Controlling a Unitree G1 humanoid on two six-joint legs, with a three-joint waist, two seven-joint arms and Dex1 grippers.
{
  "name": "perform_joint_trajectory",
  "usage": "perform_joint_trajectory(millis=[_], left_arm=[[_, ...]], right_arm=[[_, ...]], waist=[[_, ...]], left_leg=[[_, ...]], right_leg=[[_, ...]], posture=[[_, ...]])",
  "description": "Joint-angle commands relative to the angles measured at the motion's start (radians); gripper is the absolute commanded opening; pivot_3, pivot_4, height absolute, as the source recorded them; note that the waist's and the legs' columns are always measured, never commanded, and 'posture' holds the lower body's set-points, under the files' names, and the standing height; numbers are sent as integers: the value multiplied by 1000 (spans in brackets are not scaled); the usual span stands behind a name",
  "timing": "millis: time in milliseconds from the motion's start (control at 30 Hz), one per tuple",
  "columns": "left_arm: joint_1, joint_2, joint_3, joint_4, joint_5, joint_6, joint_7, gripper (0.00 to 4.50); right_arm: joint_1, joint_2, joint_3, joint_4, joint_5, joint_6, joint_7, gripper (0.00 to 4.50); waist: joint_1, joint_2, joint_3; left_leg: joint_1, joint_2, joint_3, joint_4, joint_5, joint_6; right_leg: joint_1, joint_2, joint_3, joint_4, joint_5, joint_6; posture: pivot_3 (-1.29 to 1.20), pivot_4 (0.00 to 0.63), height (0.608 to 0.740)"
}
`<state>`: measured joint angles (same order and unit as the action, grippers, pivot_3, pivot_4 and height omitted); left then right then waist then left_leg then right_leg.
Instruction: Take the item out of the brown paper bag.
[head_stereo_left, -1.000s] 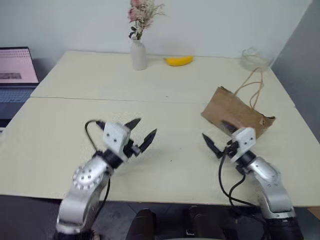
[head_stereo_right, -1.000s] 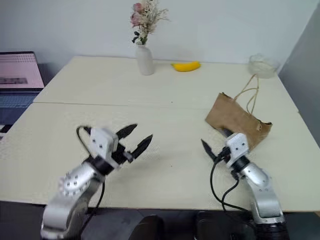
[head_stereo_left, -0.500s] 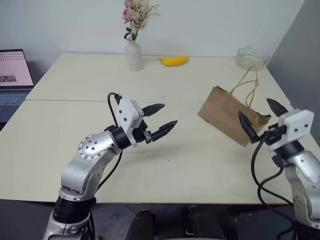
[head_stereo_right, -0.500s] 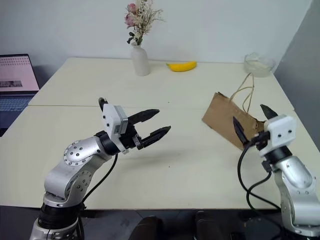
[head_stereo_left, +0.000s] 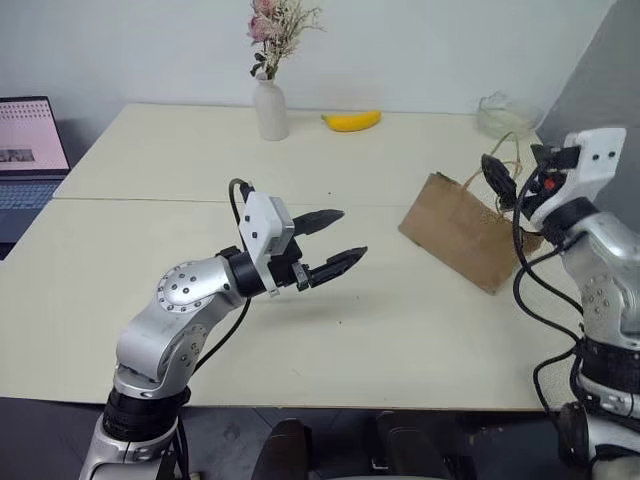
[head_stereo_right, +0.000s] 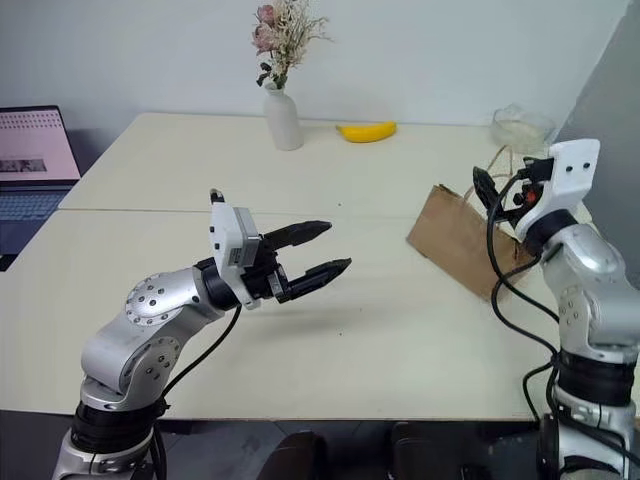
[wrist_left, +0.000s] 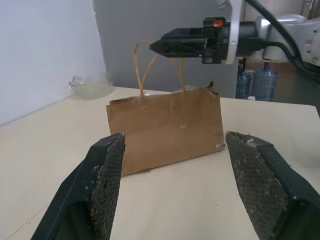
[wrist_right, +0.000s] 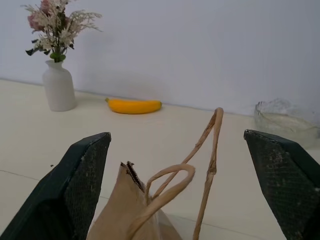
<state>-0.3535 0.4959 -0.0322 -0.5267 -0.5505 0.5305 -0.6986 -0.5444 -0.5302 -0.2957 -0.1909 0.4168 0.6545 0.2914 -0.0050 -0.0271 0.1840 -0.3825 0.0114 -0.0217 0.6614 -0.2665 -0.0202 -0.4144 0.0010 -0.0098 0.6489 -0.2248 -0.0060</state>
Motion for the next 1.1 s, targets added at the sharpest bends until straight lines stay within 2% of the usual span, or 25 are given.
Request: perform_joint_trajectory(millis=[33,133,233,400,533,633,800,967,1100], left_arm=[[-4,0,9,-43,-14,-4,11,3360],[0,-1,13,-51,-20,1,18,3360],[8,3,18,-63,-27,6,17,3411],[21,12,32,-70,-61,22,9,3411],[30,29,32,-78,-73,29,7,3411],[29,41,42,-98,-105,59,18,3411],[48,58,79,-136,-157,114,51,3411],[119,56,130,-213,-229,169,129,3411],[214,74,161,-262,-231,173,167,3411]], right_arm=[[-75,-15,-10,68,18,26,17,4500],[-138,-23,-13,129,35,65,31,4500],[-177,-29,-15,174,32,55,44,3957],[-188,-62,19,201,2,26,90,2157],[-189,-91,50,217,-32,-21,128,999],[-196,-129,95,235,-84,-94,174,660],[-254,-166,175,306,-167,-255,273,391],[-420,-145,277,526,-264,-495,386,345],[-548,-81,331,733,-320,-690,439,286]], waist=[[0,0,0],[0,0,0],[0,0,0],[0,0,0],[0,0,0],[0,1,0],[-6,1,1],[-17,2,1],[-22,2,1]], left_leg=[[0,0,0,0,0,0],[0,0,0,0,0,0],[0,0,0,0,0,0],[-1,0,0,0,0,0],[-1,0,1,0,0,0],[-1,0,1,0,0,0],[0,1,1,0,0,0],[0,1,1,-1,0,0],[0,1,0,-1,0,0]], right_leg=[[0,0,0,0,0,0],[0,0,0,0,0,0],[0,0,0,0,0,0],[0,0,0,0,0,0],[-1,0,0,0,0,0],[-1,0,0,0,0,0],[-1,0,1,0,0,0],[-2,0,1,0,0,0],[-2,-1,2,0,0,0]], posture=[[0,150,740],[0,150,740],[0,150,740],[0,150,740],[0,150,740],[0,150,740],[0,150,740],[0,150,740],[0,150,740]])
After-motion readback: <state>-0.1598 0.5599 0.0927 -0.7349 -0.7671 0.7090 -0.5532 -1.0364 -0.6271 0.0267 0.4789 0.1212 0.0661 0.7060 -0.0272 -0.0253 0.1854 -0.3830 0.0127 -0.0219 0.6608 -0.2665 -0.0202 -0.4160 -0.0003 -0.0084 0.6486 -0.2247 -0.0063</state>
